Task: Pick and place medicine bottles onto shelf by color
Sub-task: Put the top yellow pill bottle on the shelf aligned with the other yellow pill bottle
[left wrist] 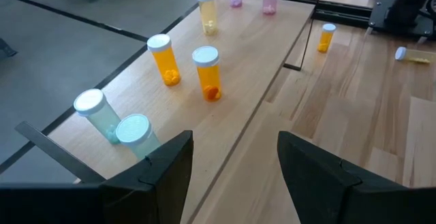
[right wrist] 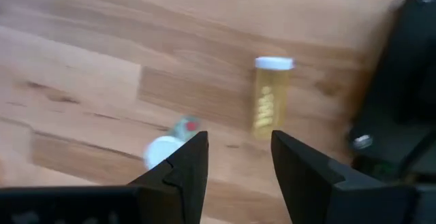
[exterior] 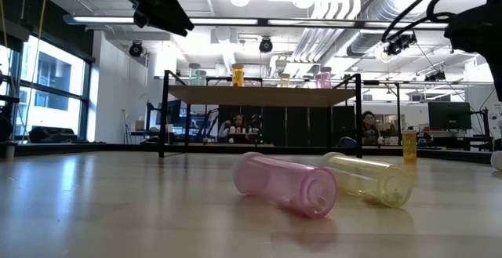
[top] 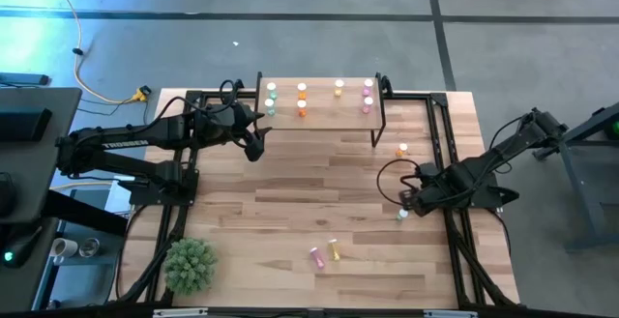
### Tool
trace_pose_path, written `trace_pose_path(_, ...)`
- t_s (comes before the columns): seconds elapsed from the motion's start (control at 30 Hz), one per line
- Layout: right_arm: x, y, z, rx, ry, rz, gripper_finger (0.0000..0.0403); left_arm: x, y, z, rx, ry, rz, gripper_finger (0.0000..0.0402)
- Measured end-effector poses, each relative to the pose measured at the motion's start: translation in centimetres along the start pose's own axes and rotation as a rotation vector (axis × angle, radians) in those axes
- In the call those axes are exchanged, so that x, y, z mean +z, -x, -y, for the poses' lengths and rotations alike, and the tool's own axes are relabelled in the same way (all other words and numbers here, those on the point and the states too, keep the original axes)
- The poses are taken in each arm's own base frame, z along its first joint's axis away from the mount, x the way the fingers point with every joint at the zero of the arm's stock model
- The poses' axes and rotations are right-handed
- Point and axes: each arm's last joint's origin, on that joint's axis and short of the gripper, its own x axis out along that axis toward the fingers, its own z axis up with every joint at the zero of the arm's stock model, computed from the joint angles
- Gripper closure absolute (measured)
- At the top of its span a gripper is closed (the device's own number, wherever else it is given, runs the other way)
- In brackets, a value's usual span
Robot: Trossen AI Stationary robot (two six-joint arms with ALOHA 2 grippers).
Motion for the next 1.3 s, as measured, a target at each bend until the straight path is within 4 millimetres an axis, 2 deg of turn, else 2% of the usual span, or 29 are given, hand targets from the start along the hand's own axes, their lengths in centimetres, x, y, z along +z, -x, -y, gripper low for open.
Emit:
trace_pose_path(0.17,-0.2,-0.1,-0.6,0.037,-0.096,-0.009,0.0251,0.0,0.0,0.0,0.000,-0.029,0.000,0.0200)
trace_pose_path(0.3,-0.3,-0.6,-0.7,-0.002,-0.162,0.004,0.0251,0.0,0.0,0.0,0.000,-0.042,0.000,0.0200)
trace_pose_path(0.5,-0.3,-2.2,-0.1,-0.037,-0.250,0.011,0.0251,0.0,0.0,0.0,0.000,-0.045,0.000,0.0200)
trace_pose_path(1.03,-0.5,-5.6,1.4,-0.064,-0.273,-0.007,0.0251,0.0,0.0,0.0,0.000,-0.044,0.000,0.0200)
trace_pose_path(1.3,-0.5,-6.0,1.4,-0.066,-0.272,-0.011,0.0251,0.0,0.0,0.0,0.000,-0.042,0.000,0.0200)
